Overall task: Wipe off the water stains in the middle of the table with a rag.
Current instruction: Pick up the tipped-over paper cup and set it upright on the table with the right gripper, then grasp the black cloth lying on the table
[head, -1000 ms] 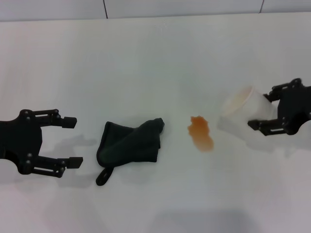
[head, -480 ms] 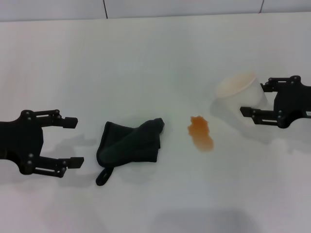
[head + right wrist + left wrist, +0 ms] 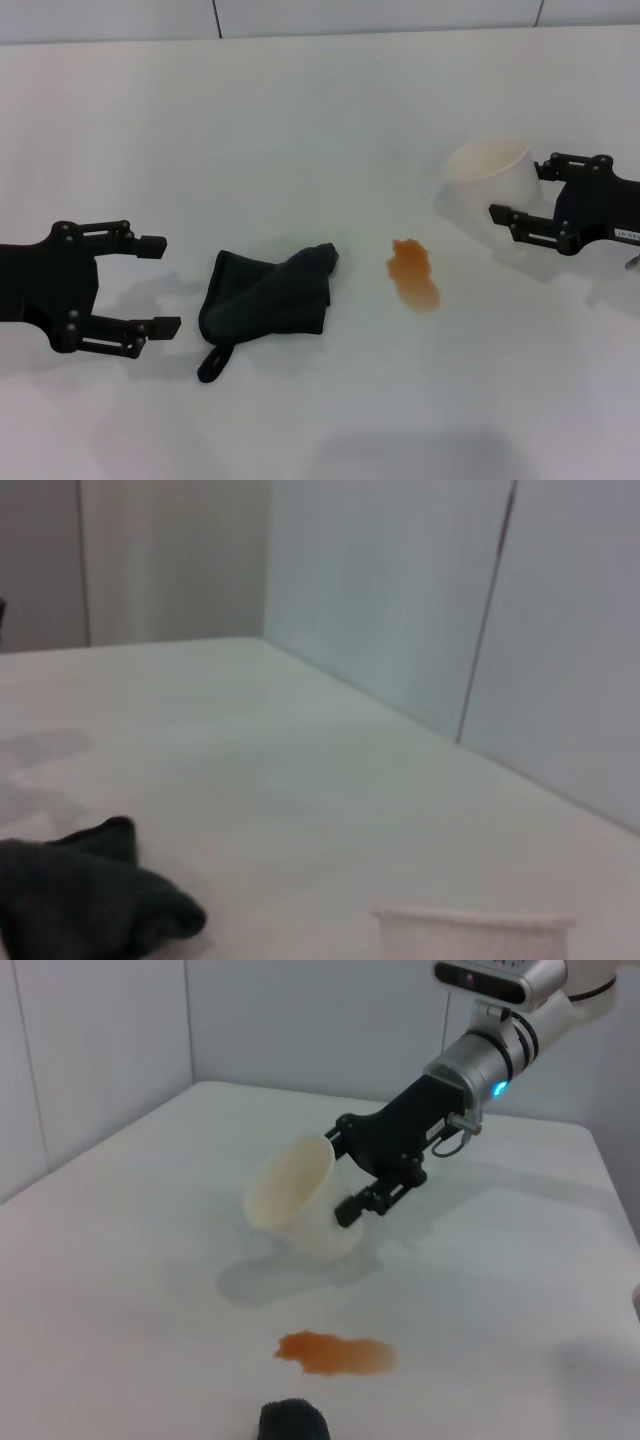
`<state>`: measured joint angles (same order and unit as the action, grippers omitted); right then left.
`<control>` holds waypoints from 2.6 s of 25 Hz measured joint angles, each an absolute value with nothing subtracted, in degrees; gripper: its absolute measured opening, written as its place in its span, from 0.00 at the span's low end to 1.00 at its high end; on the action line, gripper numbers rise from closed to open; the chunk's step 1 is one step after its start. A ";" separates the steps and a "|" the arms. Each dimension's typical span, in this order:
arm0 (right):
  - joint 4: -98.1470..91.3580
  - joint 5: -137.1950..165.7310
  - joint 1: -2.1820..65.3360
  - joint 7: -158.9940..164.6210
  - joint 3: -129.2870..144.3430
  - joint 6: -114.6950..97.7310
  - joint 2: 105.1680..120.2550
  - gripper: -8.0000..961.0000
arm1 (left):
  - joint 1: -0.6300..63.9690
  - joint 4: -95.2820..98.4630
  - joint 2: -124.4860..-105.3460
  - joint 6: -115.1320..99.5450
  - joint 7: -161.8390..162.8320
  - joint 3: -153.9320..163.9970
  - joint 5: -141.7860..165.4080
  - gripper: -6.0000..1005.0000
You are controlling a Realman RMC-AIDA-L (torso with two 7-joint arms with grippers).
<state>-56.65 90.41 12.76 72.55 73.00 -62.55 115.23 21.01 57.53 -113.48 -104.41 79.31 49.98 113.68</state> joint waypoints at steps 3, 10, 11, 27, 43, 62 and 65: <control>-54.03 86.66 12.75 68.75 73.04 -62.03 115.23 0.66 | 21.15 57.48 -113.52 -104.41 79.22 49.87 114.12 0.81; -45.97 78.14 13.31 59.25 73.23 -62.00 115.24 0.66 | 21.95 56.15 -113.56 -104.26 79.09 49.83 114.76 0.81; -44.95 77.10 13.38 58.04 73.30 -62.03 115.27 0.66 | 21.96 56.06 -113.56 -104.20 79.06 49.83 114.80 0.81; -37.89 72.65 13.39 51.57 74.86 -63.39 115.38 0.67 | 21.92 55.97 -113.65 -103.62 78.93 49.94 114.88 0.80; -36.36 72.82 12.56 52.09 74.58 -63.20 115.30 0.69 | 22.36 55.99 -113.64 -103.62 78.94 49.83 114.88 0.79; -41.08 75.23 6.70 55.57 71.97 -64.10 115.00 0.90 | 22.48 55.99 -113.61 -103.55 78.92 49.83 114.97 0.78; -44.03 75.37 3.34 55.96 70.32 -66.77 115.09 0.90 | 22.49 55.99 -113.63 -103.25 78.92 49.83 114.97 0.78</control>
